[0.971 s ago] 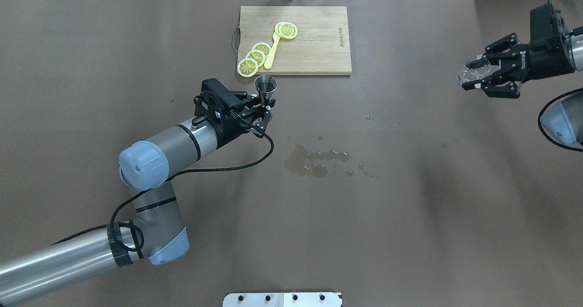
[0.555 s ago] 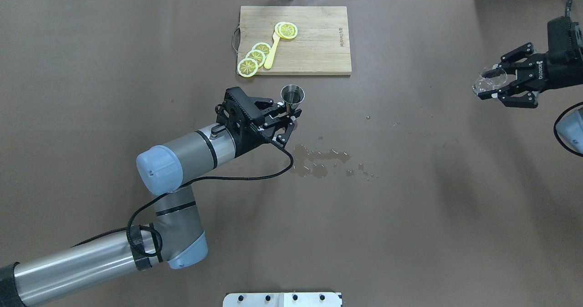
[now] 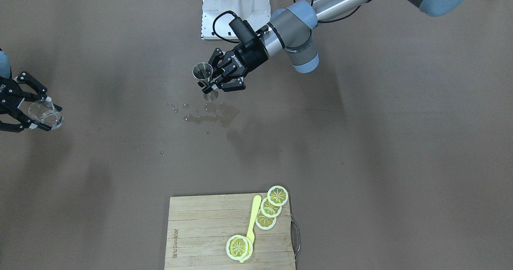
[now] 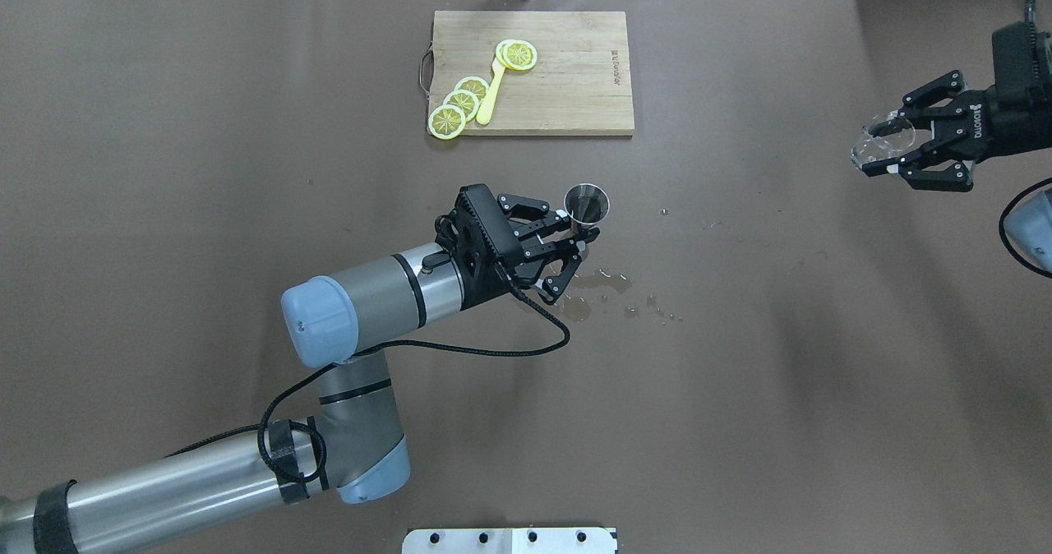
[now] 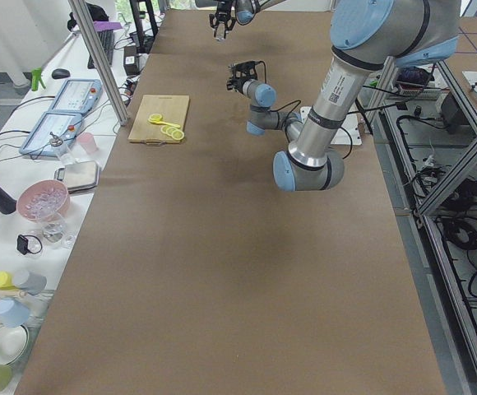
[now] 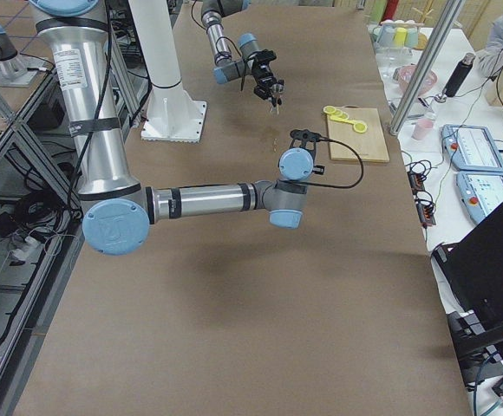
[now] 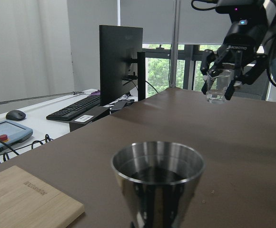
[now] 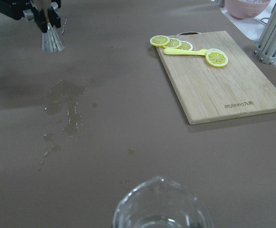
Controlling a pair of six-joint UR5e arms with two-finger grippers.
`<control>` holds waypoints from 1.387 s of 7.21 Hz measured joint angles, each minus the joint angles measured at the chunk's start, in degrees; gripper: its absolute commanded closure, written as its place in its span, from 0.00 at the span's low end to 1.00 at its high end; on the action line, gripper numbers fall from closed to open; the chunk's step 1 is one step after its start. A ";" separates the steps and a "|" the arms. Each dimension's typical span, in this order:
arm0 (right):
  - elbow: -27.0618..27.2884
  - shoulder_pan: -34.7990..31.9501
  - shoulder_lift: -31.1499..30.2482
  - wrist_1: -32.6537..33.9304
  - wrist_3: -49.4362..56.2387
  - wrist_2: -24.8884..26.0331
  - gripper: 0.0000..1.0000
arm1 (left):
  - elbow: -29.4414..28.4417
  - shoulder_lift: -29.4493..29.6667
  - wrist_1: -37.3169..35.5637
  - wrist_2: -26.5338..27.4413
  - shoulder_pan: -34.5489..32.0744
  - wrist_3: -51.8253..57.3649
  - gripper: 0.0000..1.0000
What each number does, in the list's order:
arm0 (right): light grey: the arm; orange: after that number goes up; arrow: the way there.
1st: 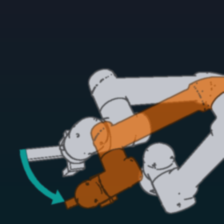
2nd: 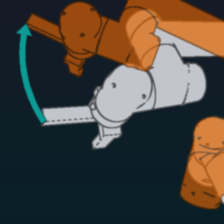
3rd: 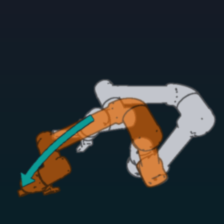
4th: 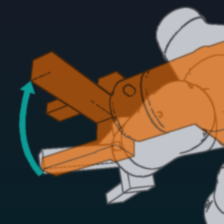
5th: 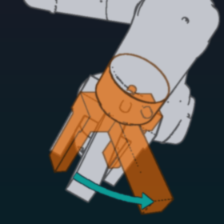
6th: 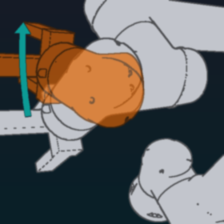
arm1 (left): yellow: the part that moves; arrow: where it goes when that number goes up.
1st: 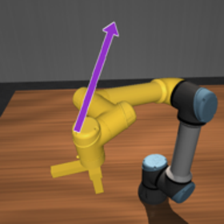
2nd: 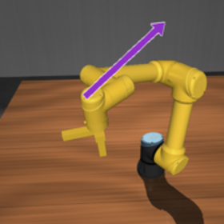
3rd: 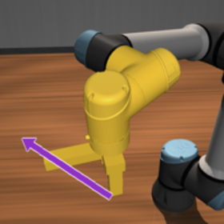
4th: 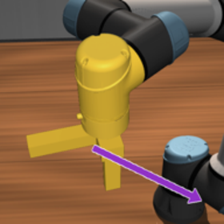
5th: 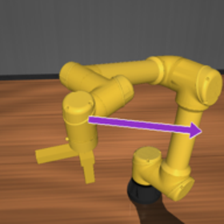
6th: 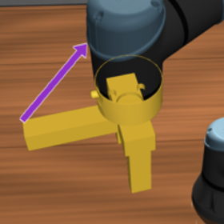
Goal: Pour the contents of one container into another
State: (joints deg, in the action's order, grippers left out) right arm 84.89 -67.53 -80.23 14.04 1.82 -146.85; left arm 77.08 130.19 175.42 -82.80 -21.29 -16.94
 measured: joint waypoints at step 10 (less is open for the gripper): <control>40.02 17.58 3.46 57.43 6.44 13.98 1.00 | -3.12 -0.79 4.26 0.34 3.56 1.65 1.00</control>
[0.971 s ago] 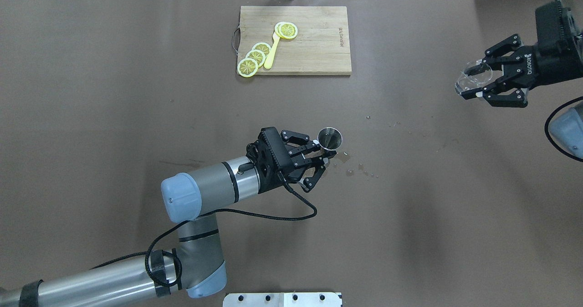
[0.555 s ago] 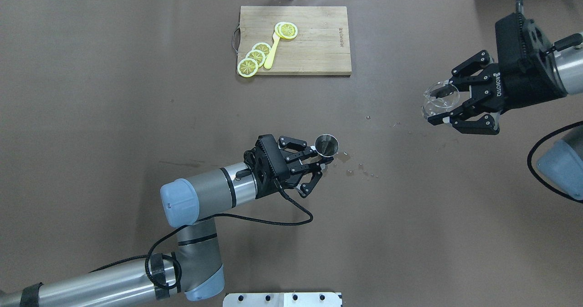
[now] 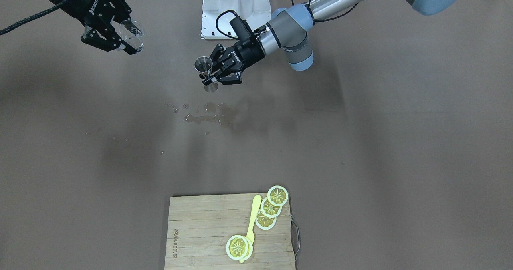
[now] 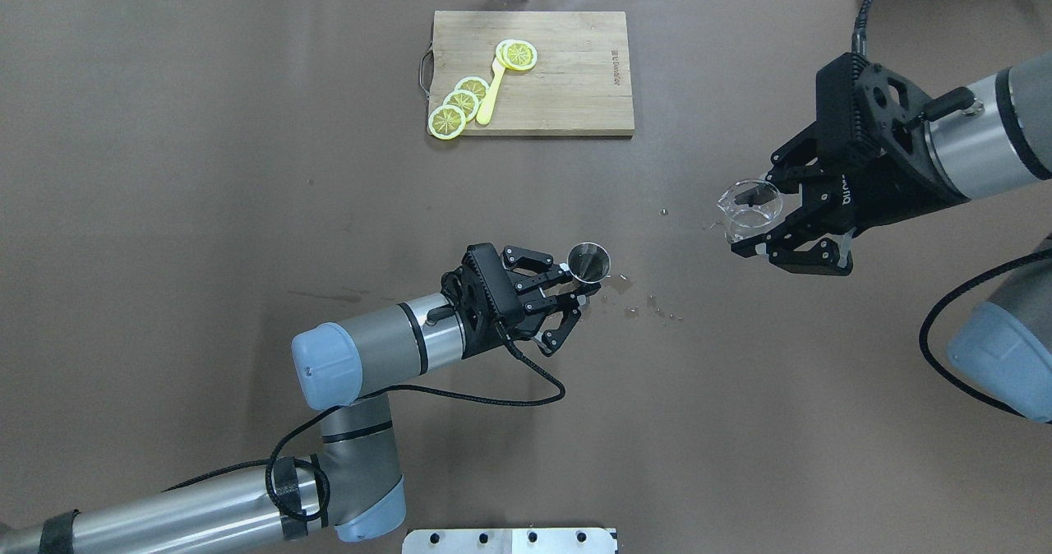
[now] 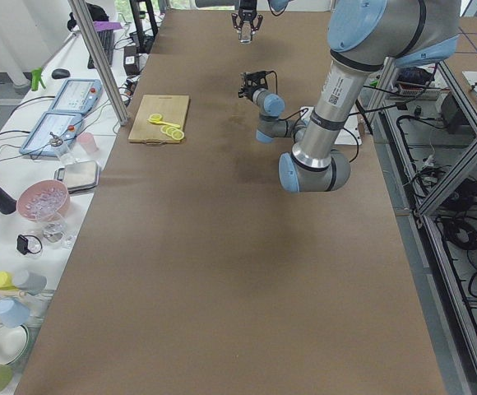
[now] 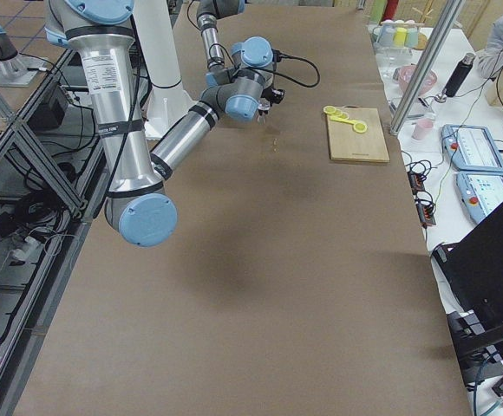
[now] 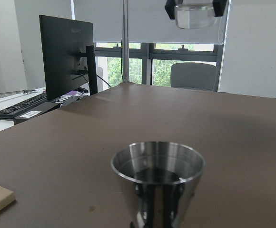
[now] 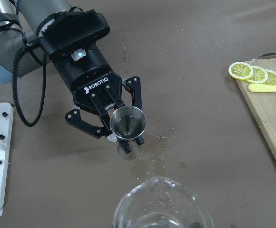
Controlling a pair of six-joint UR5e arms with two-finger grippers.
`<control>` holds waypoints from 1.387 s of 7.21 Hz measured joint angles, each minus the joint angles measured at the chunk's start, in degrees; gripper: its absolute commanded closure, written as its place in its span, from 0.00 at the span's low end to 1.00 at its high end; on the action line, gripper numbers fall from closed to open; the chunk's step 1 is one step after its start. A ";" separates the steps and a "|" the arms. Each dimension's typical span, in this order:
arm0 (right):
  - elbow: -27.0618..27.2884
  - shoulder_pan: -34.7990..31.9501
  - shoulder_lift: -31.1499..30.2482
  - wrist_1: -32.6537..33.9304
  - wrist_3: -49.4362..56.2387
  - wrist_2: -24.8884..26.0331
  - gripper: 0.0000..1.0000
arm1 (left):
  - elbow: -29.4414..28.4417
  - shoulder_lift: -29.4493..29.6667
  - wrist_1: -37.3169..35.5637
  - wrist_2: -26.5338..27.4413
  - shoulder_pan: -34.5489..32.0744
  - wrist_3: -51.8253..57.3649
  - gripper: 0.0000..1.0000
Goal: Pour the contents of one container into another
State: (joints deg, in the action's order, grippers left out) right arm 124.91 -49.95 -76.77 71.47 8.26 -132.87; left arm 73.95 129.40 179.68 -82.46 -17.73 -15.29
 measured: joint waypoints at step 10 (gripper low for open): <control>-0.93 9.84 13.59 33.08 21.15 15.07 1.00 | -0.56 0.32 -0.20 0.15 -0.02 1.11 1.00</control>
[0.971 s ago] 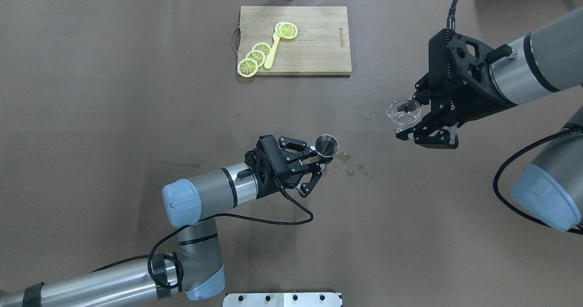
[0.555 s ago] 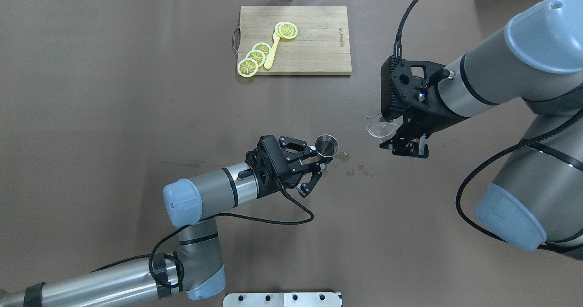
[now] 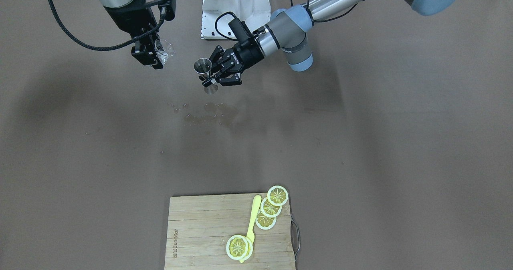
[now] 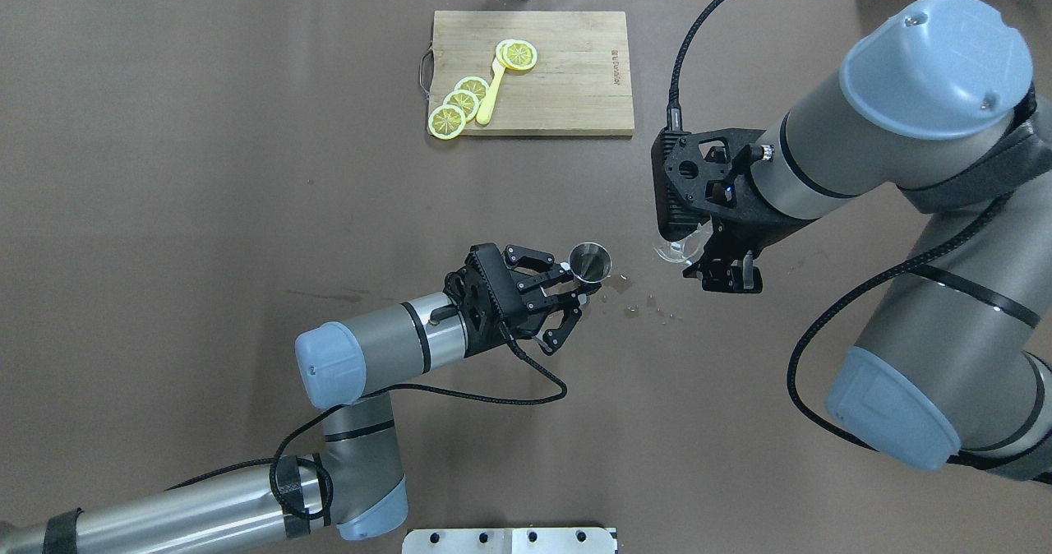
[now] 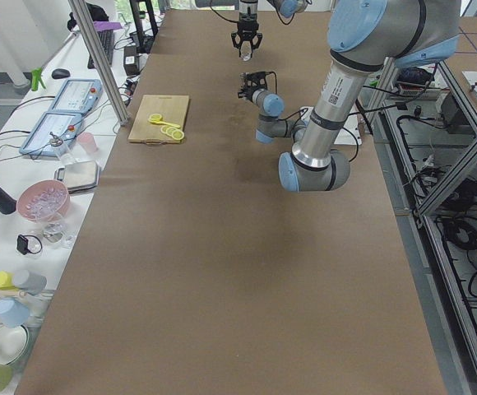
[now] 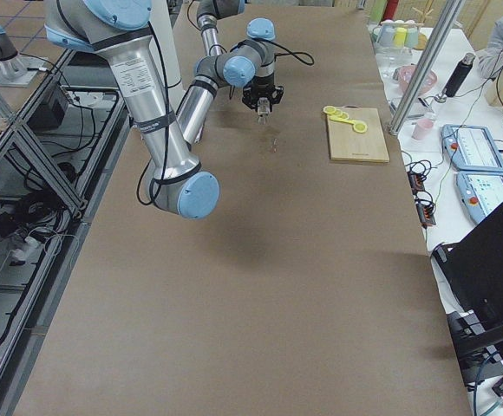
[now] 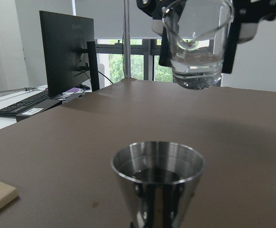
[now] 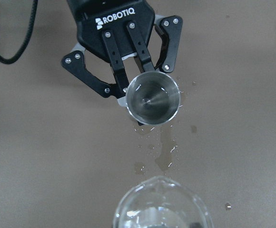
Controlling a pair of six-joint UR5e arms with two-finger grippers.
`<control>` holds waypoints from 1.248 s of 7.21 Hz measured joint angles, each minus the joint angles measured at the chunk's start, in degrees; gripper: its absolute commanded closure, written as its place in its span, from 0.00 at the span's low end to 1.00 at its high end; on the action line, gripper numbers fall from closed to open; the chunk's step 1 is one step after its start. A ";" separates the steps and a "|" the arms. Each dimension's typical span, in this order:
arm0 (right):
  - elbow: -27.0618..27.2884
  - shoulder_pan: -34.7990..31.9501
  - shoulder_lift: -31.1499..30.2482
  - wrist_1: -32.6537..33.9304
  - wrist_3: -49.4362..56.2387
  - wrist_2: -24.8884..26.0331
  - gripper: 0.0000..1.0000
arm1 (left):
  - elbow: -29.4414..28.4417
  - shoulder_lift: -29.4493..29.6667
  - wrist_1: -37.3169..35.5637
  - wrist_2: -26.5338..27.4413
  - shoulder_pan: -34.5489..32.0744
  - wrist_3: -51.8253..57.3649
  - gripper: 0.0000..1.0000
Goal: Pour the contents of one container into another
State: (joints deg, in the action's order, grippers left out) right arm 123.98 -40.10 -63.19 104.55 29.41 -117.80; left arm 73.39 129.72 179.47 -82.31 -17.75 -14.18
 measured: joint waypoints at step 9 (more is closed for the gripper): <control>-0.88 -0.16 3.87 7.54 2.12 0.76 1.00 | -0.09 0.22 -0.39 0.13 0.00 0.98 1.00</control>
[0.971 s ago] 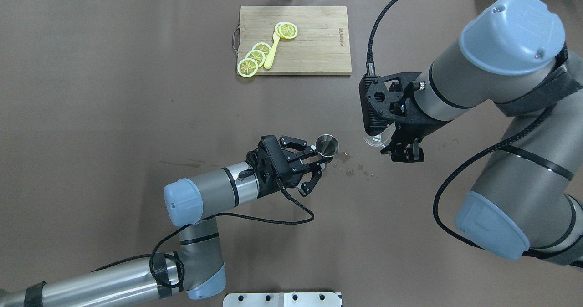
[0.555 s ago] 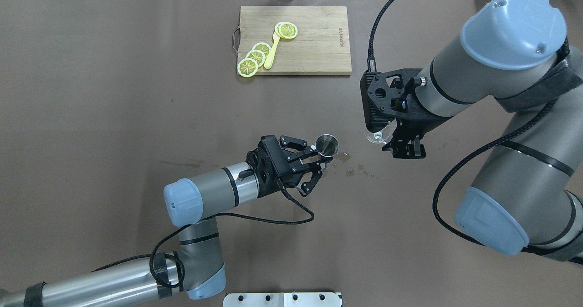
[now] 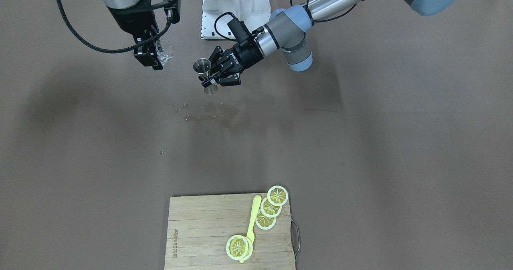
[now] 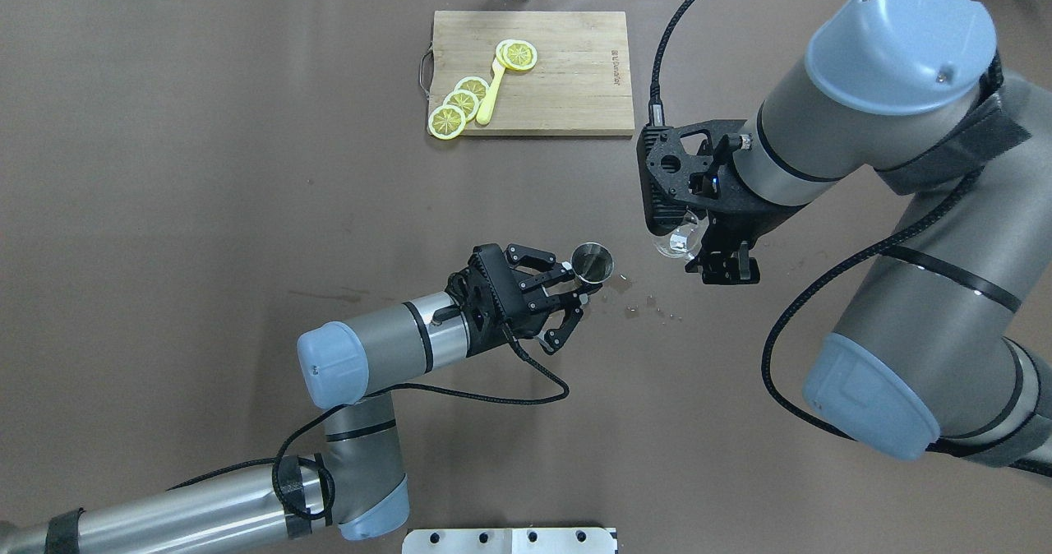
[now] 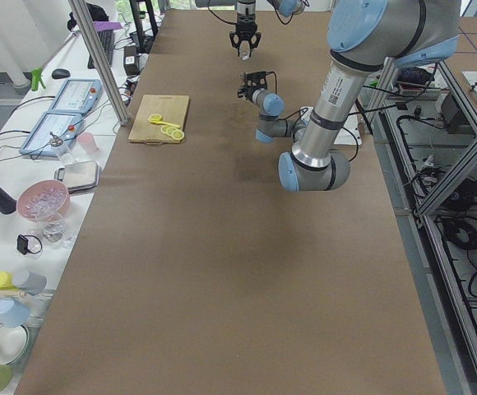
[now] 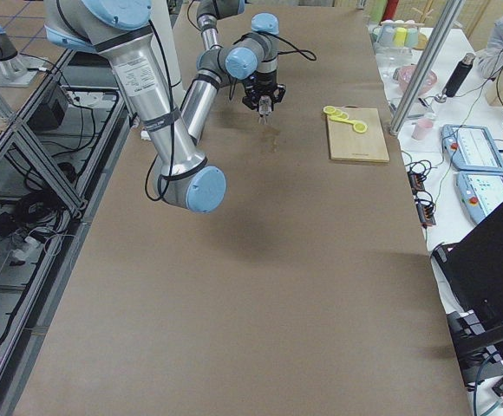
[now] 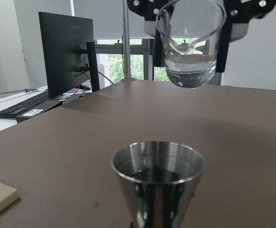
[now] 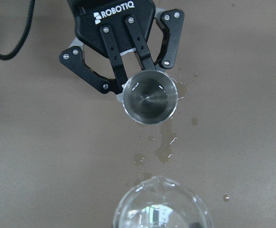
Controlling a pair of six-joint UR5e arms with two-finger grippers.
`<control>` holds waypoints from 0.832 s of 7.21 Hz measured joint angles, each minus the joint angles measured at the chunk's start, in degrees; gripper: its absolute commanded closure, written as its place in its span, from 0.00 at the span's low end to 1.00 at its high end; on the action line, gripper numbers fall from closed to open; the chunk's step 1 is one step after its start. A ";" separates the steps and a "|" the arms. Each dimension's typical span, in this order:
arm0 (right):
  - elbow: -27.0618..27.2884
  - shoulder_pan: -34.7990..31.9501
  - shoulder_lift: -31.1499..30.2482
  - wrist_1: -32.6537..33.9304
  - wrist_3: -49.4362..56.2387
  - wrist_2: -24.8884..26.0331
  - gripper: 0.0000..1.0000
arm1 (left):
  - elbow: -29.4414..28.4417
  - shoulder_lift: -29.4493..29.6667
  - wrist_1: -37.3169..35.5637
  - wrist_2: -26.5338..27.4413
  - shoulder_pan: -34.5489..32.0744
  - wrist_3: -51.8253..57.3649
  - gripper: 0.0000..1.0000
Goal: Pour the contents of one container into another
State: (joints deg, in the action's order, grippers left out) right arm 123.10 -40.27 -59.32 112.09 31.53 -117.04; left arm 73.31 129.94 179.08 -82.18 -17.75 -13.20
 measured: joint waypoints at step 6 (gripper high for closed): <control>-2.92 1.56 7.04 10.78 -0.06 0.81 1.00 | 0.00 0.05 -0.05 0.00 0.00 0.44 1.00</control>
State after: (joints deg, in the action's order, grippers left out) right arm 120.18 -38.71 -52.28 122.87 31.47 -116.22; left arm 73.30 129.99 179.03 -82.18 -17.75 -12.76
